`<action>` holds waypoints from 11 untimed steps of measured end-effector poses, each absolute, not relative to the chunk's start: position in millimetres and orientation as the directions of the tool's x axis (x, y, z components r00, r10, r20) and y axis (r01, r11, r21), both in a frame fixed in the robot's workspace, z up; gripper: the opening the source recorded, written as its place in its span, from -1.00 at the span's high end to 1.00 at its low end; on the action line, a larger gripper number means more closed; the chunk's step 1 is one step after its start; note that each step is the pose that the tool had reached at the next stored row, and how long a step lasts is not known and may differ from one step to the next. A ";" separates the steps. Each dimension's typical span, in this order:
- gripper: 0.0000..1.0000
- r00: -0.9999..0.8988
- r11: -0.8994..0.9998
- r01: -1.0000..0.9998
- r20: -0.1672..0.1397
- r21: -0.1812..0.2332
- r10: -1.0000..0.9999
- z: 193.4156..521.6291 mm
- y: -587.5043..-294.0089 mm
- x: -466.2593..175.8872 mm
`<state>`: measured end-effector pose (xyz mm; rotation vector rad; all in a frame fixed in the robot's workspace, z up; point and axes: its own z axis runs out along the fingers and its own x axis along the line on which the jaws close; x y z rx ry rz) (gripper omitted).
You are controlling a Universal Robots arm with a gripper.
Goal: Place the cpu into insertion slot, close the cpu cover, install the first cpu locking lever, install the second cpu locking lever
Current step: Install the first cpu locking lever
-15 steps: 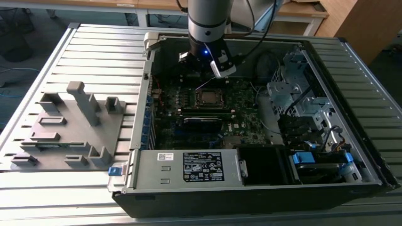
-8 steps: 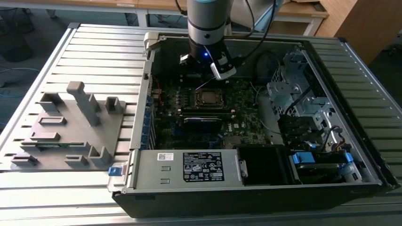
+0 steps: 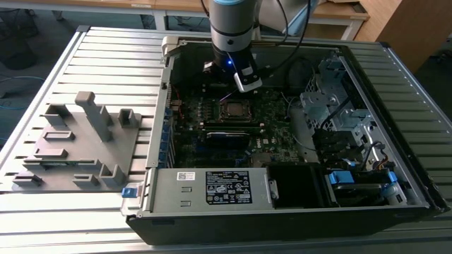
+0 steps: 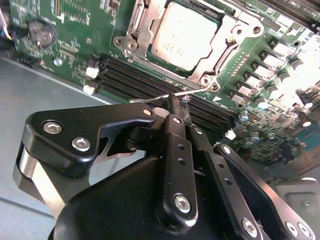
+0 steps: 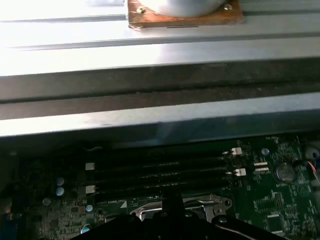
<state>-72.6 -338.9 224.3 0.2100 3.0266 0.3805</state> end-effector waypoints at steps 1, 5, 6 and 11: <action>0.80 -0.985 0.958 0.135 -0.066 0.252 0.156 223.9 -338.9 -72.4; 0.80 -0.984 0.957 0.143 -0.066 0.252 0.165 223.6 -338.9 -72.1; 0.80 -0.984 0.957 0.143 -0.066 0.252 0.165 223.5 -338.9 -72.1; 0.80 -0.984 0.957 0.143 -0.066 0.252 0.165 222.4 -338.8 -72.1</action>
